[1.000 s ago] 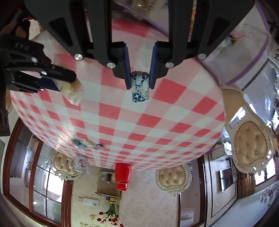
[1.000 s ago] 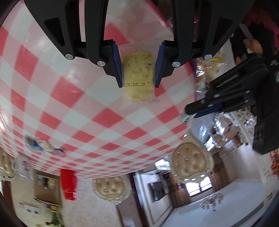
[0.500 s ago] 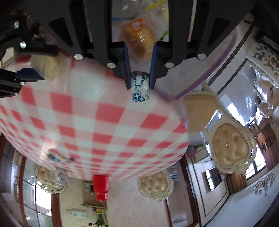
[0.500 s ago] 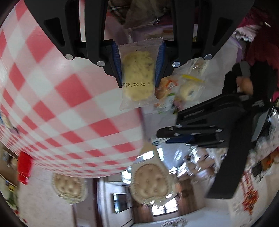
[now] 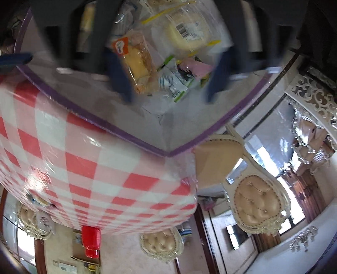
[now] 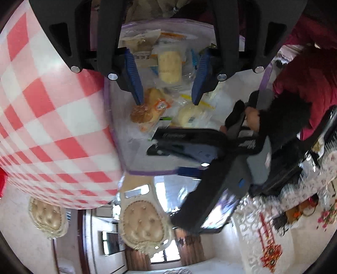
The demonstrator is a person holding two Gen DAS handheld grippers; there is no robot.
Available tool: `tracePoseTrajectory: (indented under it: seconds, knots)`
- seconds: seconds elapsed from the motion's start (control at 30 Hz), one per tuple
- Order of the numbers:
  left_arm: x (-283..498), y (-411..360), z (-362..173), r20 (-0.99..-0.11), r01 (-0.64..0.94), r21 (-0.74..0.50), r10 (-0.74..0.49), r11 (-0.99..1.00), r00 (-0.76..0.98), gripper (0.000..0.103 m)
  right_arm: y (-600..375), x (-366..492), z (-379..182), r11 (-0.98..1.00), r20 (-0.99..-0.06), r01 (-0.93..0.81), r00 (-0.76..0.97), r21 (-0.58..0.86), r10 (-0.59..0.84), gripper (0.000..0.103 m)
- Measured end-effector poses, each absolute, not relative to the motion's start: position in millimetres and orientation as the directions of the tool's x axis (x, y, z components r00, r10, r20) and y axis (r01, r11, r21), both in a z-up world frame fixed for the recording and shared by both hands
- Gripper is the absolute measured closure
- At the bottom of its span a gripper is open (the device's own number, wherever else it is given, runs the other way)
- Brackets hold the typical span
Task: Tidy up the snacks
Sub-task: 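Lower both snacks into the clear box and open both tools, then move both open tools back over the remaining snacks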
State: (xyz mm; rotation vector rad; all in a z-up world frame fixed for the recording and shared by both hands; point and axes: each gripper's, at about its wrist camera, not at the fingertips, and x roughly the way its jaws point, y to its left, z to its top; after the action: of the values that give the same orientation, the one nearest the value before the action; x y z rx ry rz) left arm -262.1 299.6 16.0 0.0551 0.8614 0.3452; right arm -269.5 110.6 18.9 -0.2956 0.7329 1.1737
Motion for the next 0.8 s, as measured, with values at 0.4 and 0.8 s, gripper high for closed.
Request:
tracePoseTrajectory:
  seconds: [0.4,0.8]
  knots:
    - [-220.1,236.5,34.0,-0.711,-0.228,0.27,0.353,0.936,0.608,0.005,21.9,-200.8,28.2,0.58,-0.599,-0.783,0.358,0.225,0.716,0.031]
    - [-65.0,108.3,53.3,-0.741,-0.054,-0.087,-0.028,0.995,0.671,0.002,-144.7,-95.4,20.0,0.856,-0.57,-0.412,0.639,0.313,0.516,0.02]
